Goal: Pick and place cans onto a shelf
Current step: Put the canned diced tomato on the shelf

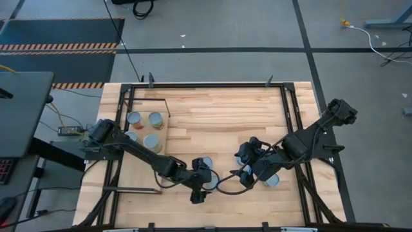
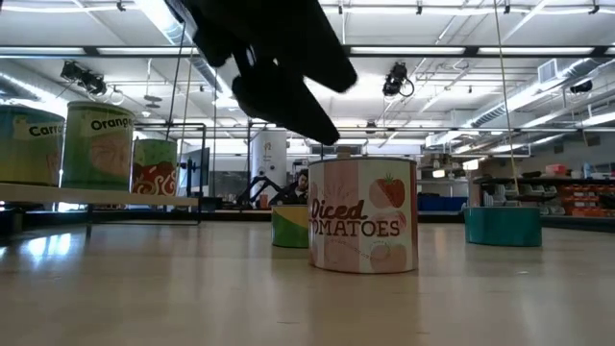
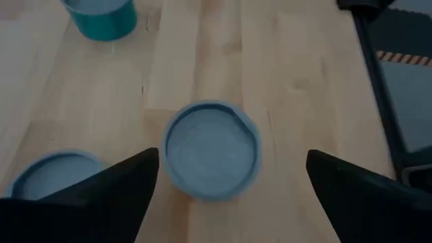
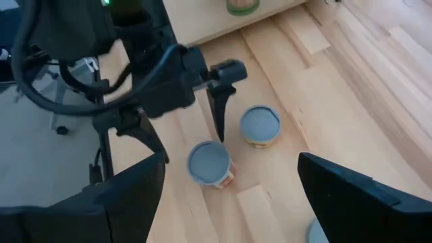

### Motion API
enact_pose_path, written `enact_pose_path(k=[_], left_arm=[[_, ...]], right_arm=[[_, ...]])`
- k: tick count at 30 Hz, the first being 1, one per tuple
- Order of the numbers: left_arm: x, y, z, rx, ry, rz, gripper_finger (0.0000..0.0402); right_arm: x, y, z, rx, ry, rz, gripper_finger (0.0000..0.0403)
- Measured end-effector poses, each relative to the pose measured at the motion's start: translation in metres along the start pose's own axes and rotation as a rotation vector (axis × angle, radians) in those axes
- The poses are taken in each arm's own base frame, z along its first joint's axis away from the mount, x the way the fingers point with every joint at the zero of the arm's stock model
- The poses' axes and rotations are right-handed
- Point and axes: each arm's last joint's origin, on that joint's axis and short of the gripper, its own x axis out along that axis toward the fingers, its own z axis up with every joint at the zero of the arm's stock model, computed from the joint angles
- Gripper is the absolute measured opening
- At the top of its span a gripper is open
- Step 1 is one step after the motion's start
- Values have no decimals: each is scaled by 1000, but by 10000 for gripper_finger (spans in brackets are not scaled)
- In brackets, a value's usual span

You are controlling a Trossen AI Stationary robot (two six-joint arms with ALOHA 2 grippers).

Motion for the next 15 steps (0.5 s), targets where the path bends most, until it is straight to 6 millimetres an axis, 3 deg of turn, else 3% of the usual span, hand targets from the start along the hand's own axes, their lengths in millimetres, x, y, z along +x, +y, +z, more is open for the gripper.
enact_pose_path(k=[7,15], left_arm=[[25,0,-8,38,-29,17,380],[39,3,-15,45,-43,67,380]], right_arm=[[6,-1,1,-6,31,10,345],[7,-2,1,-3,29,11,345]])
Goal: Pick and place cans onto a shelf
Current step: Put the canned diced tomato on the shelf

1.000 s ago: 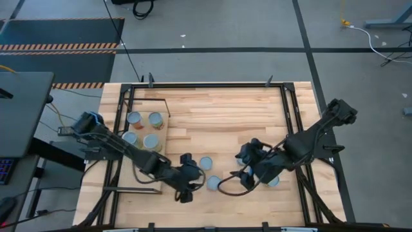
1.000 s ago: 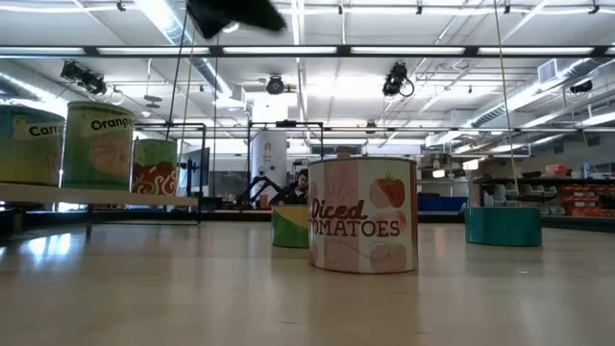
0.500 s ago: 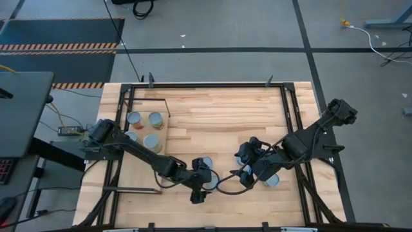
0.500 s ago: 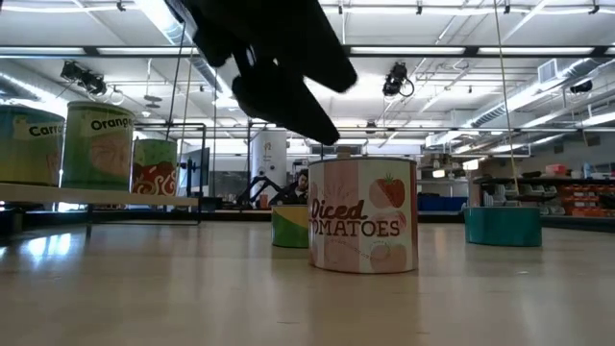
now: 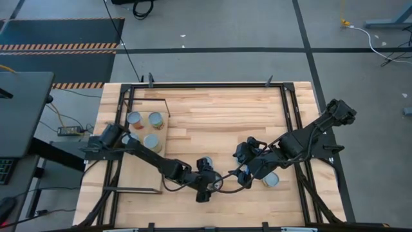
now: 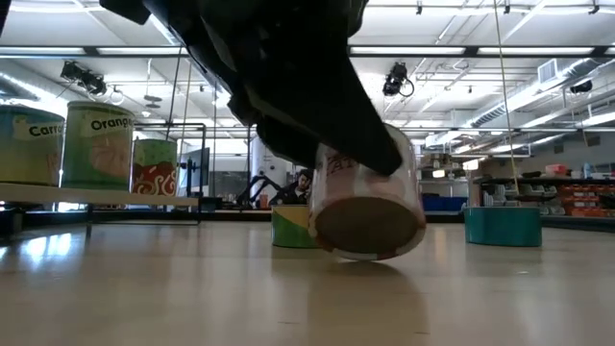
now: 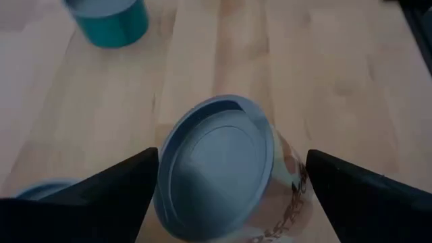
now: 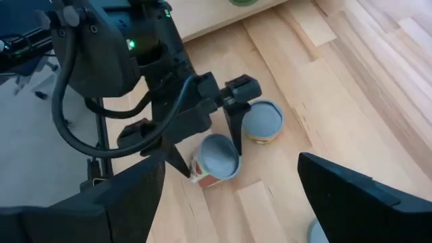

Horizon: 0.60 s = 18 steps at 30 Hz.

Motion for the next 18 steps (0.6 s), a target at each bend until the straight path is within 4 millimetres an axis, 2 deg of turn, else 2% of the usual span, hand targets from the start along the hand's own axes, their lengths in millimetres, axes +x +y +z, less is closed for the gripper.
enact_pose_path(k=[7,14,18], left_arm=[[1,0,1,-13,-11,14,380],[-12,-20,19,24,21,10,380],[-17,-28,21,17,5,29,380]], right_arm=[[1,-2,2,-13,-2,-7,345],[4,-7,6,-41,-3,-25,345],[6,-10,9,-56,-5,-36,345]])
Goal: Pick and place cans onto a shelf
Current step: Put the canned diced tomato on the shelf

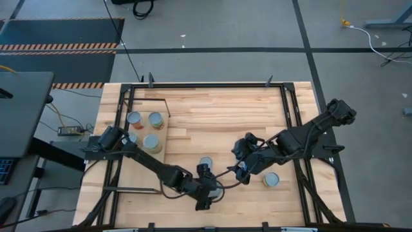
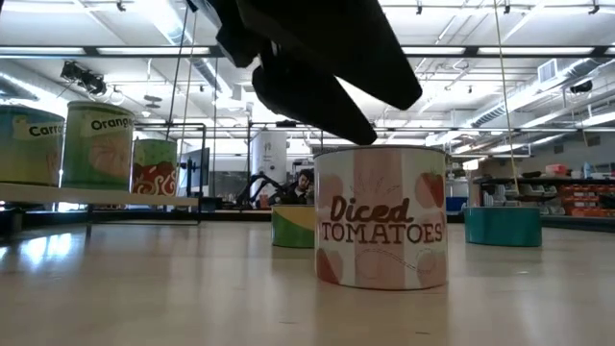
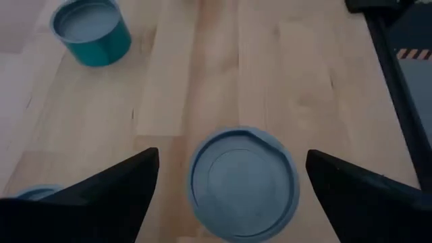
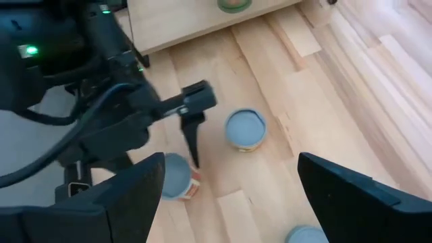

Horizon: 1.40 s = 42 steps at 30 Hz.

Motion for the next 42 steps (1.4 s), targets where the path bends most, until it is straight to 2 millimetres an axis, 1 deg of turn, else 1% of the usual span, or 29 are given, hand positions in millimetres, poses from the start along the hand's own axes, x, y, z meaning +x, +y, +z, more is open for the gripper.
enact_pose_path(k=[5,10,13,20,22,24,26,29,38,42], left_arm=[[2,4,-1,-28,12,20,380],[13,2,-8,-42,30,-2,380],[17,0,-11,-47,46,-20,380],[17,0,-11,-49,39,-25,380],[16,1,-9,-54,35,-27,380],[9,1,-3,-66,18,-34,380],[2,-3,1,-66,-6,-50,380],[1,-7,-2,-51,7,-56,380],[23,-10,-16,-41,23,-75,380],[27,-11,-21,-33,36,-69,380]], right_arm=[[2,-3,3,-15,22,16,345],[4,-6,5,-25,26,16,345],[4,-6,5,-25,26,16,345],[4,-6,5,-32,29,18,345],[4,-6,5,-32,29,17,345],[4,-6,5,-34,29,18,345],[4,-6,5,-39,29,18,345],[4,-7,5,-42,29,16,345],[5,-9,7,-29,26,9,345],[5,-9,8,-19,25,11,345]])
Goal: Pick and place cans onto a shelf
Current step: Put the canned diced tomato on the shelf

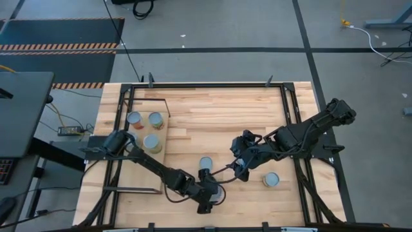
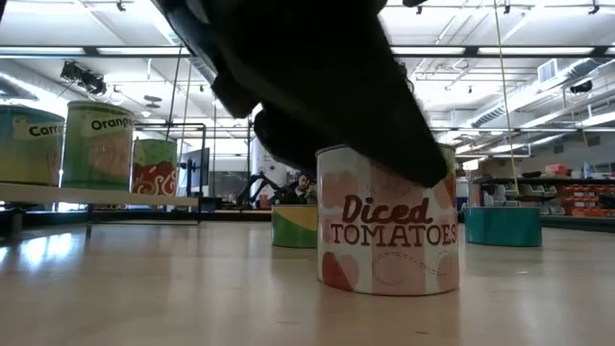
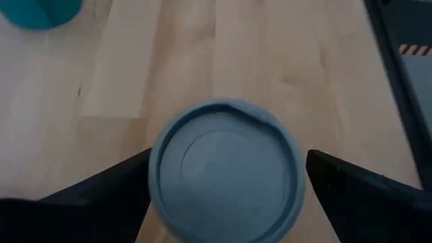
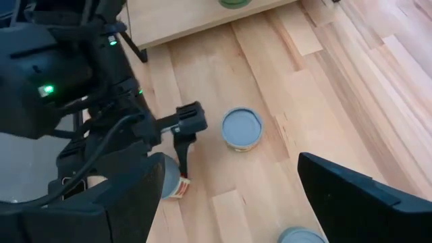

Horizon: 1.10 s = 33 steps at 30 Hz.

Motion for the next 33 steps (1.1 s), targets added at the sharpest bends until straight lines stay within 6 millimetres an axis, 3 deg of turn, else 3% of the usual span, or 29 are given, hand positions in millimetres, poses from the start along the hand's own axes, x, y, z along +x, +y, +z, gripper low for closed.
enact_pose_path(k=[5,10,14,20,27,33], left_arm=[[4,7,1,11,1,31,368],[6,14,3,-16,8,49,293],[-10,21,9,-119,49,85,281],[-83,24,23,-322,45,272,281],[-168,34,-8,-685,164,626,281],[-208,31,-32,-817,135,858,281]], right_arm=[[0,0,0,3,-3,-1,345],[1,-1,1,-3,-8,-11,345],[2,-5,4,4,-9,-23,345],[5,-13,10,-14,-19,-43,345],[10,-26,20,1,-34,-76,345],[11,-28,23,14,-47,-75,345]])
